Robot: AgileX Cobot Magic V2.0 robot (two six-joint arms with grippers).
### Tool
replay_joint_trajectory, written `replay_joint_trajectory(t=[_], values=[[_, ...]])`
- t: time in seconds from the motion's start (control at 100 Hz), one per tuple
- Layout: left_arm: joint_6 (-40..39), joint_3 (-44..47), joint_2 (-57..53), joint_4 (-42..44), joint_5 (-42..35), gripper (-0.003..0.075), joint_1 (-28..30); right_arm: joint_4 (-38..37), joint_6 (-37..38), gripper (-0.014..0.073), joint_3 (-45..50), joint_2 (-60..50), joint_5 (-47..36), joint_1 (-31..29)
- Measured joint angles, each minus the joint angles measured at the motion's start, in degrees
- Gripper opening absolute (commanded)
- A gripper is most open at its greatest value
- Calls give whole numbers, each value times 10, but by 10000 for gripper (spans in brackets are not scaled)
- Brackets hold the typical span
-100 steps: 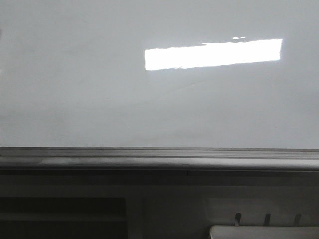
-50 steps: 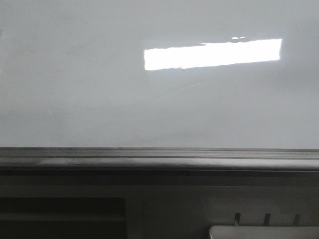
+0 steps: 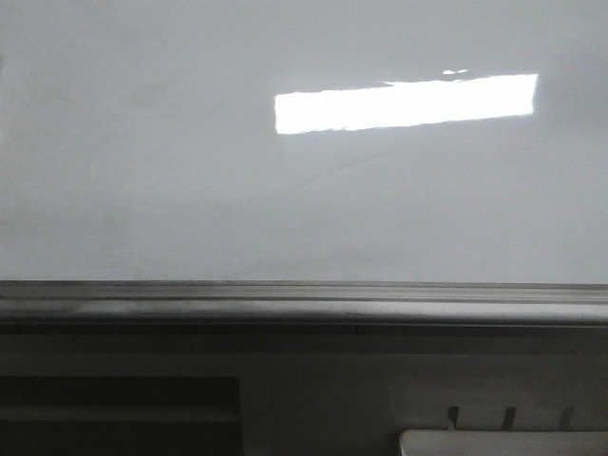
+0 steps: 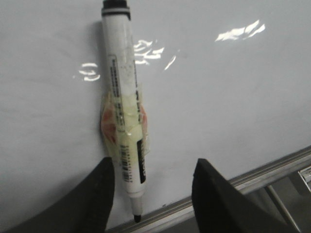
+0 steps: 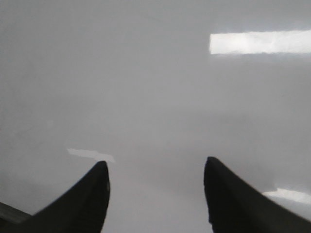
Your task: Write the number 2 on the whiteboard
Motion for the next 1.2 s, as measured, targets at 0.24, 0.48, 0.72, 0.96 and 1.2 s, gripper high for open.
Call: replay_joint_trajectory(t=[0.24,0.48,0.72,0.96,1.2], values=[[0,0,77,2,-29,294,0,0,-1,388,-1,0,1,0],[0,-5,113,0,-54,283,-1,13,-2,388,-1,0,-10,0],[1,-10,125,-1,-60,-21,-1,127,-86,388,-1,15,-17,0],[66,-52,84,2,-8,-20,-35,412,-403,365,-40,96,90,1],[269,-105,5,-37,48,-20,-156,496,-528,365,-106,211,147,43]])
